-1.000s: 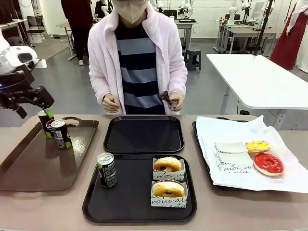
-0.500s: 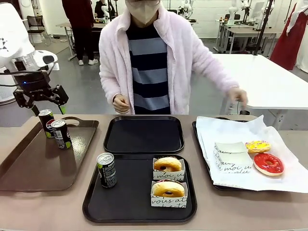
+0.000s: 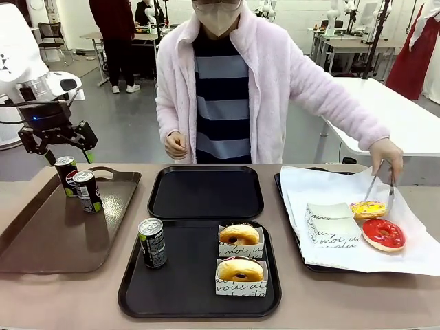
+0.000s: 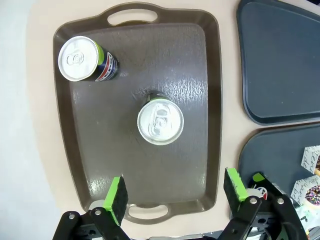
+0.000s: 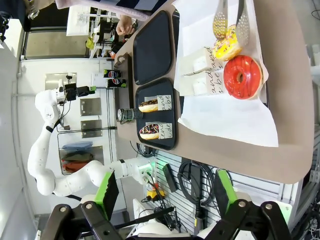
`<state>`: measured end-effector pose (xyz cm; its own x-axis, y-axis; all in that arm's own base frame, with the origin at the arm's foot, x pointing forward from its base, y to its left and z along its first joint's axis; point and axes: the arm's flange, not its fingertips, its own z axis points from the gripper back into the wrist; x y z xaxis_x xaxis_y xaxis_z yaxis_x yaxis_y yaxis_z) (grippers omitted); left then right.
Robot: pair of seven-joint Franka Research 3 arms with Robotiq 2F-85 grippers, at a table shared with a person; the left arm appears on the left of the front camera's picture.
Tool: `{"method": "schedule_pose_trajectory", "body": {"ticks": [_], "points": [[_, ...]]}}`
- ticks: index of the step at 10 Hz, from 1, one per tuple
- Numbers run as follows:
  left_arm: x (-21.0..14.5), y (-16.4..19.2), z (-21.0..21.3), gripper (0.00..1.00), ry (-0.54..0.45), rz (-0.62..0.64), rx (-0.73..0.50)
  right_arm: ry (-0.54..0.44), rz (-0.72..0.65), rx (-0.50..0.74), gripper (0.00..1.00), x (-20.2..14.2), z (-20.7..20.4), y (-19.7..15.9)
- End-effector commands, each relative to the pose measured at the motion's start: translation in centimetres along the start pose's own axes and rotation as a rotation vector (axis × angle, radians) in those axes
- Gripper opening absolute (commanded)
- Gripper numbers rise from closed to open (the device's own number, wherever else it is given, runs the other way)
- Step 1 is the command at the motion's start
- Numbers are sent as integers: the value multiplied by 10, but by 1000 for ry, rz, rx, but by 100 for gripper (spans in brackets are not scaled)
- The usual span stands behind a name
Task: Set up donuts and drinks on trays.
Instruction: Pick up one Pepsi coke from the Handle tray and place it on the Flat Tray without a Pepsi coke.
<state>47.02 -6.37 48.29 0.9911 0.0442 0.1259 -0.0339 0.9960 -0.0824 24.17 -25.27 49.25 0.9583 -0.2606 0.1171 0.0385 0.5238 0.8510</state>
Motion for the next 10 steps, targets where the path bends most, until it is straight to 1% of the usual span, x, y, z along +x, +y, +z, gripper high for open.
{"method": "schedule_pose_trajectory", "body": {"ticks": [1,3,4,6,10], "points": [[32,6,-28,100,39,65,41,-6,11,25,100,2,1,0],[42,7,-49,100,52,60,65,-6,11,25,100,2,1,0],[47,8,-59,100,42,66,82,-6,11,25,100,2,1,0],[51,8,-79,100,57,68,76,-6,11,25,100,2,1,0],[49,4,-107,100,91,70,115,-6,11,25,100,2,1,0]]}}
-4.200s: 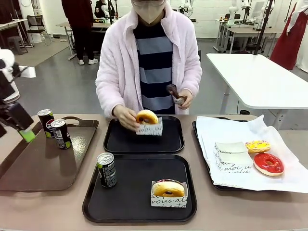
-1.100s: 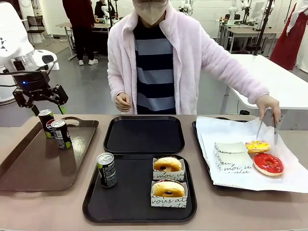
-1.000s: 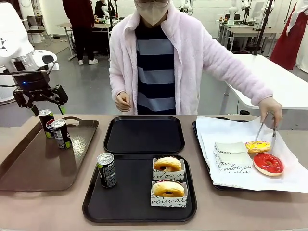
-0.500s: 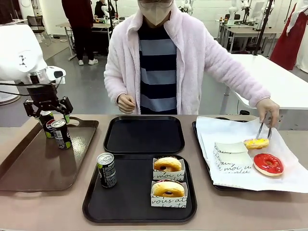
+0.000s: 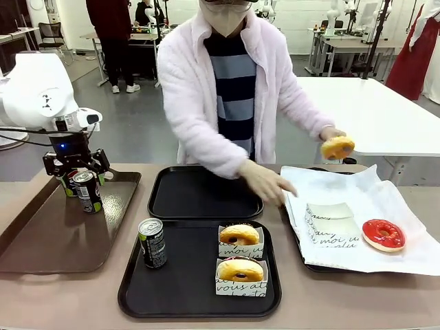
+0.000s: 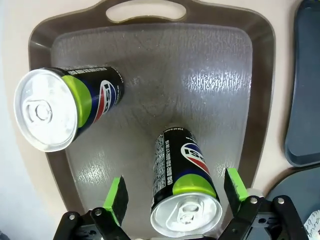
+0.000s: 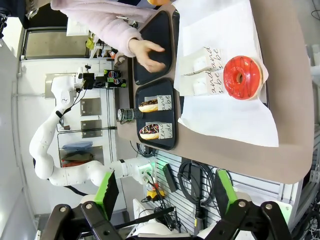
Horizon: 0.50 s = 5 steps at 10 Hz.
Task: Set up donuts and drinks on trays.
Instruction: Pick up one Pepsi coke from the Handle tray and place it on the Flat Tray without a Pepsi coke.
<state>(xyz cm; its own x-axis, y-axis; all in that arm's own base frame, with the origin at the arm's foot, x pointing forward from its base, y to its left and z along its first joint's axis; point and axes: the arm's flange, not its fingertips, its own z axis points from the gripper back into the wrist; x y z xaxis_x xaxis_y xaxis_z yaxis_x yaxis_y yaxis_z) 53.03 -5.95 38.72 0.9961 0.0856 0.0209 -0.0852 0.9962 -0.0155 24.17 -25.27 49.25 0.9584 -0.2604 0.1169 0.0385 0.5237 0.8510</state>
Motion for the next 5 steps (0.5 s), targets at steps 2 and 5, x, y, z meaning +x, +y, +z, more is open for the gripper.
{"method": "schedule_pose_trajectory", "body": {"ticks": [2,5], "points": [[0,-9,-8,97,-13,17,56,-6,11,25,100,2,1,0],[-5,-13,-4,0,-10,7,47,-6,11,25,100,2,1,0]]}}
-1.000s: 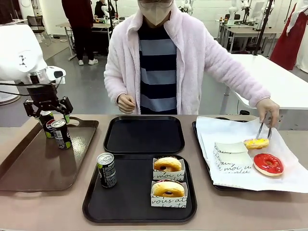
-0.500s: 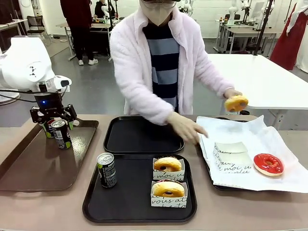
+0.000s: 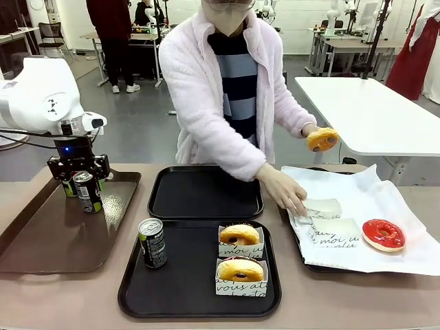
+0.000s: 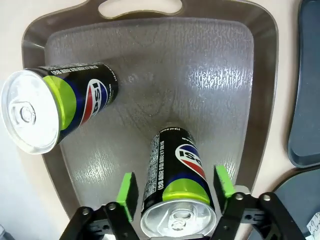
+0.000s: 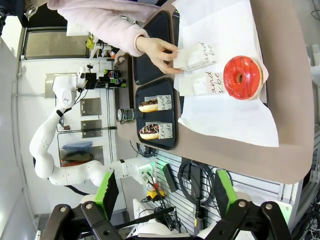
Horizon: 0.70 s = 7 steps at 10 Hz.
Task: Set up donuts and drinks on trays.
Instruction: Pick up one Pepsi coke from the Handle tray and place it on the Flat Tray without a Pepsi coke.
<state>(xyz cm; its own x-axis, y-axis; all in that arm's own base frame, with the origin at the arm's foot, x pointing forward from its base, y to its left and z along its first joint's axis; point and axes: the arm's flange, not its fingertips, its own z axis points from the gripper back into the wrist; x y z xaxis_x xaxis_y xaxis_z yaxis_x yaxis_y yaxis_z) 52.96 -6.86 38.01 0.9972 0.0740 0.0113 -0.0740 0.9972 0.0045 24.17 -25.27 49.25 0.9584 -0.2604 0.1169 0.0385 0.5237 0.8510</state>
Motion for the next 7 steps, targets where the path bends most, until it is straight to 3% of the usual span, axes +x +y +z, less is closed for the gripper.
{"method": "schedule_pose_trajectory", "body": {"ticks": [1,2,3,5,7], "points": [[-5,-6,5,0,-14,11,26,-6,11,25,100,2,1,0],[-9,-6,7,0,-7,12,27,-6,11,25,100,2,1,0],[-11,-6,10,21,-5,10,32,-6,11,25,100,2,1,0],[-21,-11,22,0,-3,-14,37,-6,11,25,100,2,1,0],[-46,-39,51,0,32,-83,35,-6,11,25,100,2,1,0]]}}
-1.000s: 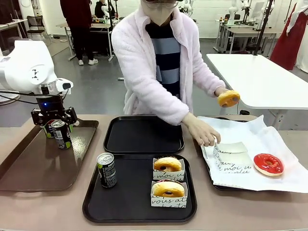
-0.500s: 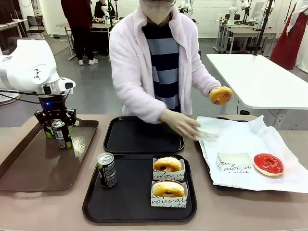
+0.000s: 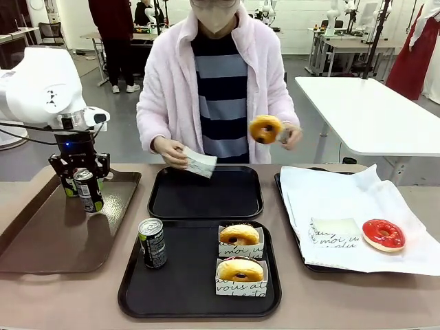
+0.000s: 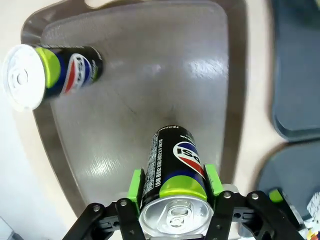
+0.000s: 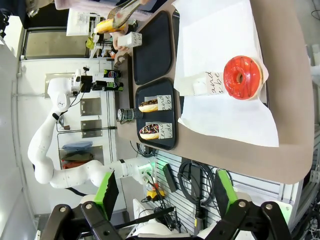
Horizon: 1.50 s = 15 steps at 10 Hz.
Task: Set up donuts and drinks on trays.
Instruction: Pick up one Pepsi coke from the Handle tray and place it on the Flat Tray without a Pepsi coke.
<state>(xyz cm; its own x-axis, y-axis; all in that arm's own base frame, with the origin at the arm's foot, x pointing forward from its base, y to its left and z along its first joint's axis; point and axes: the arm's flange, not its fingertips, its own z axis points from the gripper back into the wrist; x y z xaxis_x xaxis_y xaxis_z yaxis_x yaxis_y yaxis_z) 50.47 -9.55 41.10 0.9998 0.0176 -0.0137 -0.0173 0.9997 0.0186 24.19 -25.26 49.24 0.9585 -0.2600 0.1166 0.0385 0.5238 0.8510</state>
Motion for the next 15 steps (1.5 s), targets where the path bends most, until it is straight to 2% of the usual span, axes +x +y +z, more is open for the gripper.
{"method": "schedule_pose_trajectory", "body": {"ticks": [1,4,6,7,8,9,13,14,15], "points": [[-35,-33,33,0,-2,-74,30,-7,11,25,100,2,1,0],[-60,-65,57,0,-7,-149,33,-7,11,25,100,2,1,0],[-68,-51,67,0,-38,-217,-37,-7,11,25,100,2,1,0],[-62,-75,62,0,-12,-167,34,-7,11,25,100,2,1,0],[-62,-75,62,0,-12,-167,34,-7,11,25,100,2,1,0],[-64,-69,67,58,-19,-184,17,-7,11,25,100,2,1,0],[-26,-125,60,58,-121,-291,-116,-7,11,25,100,2,1,0],[-17,-127,58,58,-93,-309,-126,-7,11,25,100,2,1,0],[-27,-109,64,58,-68,-300,-115,-7,11,25,100,2,1,0]]}}
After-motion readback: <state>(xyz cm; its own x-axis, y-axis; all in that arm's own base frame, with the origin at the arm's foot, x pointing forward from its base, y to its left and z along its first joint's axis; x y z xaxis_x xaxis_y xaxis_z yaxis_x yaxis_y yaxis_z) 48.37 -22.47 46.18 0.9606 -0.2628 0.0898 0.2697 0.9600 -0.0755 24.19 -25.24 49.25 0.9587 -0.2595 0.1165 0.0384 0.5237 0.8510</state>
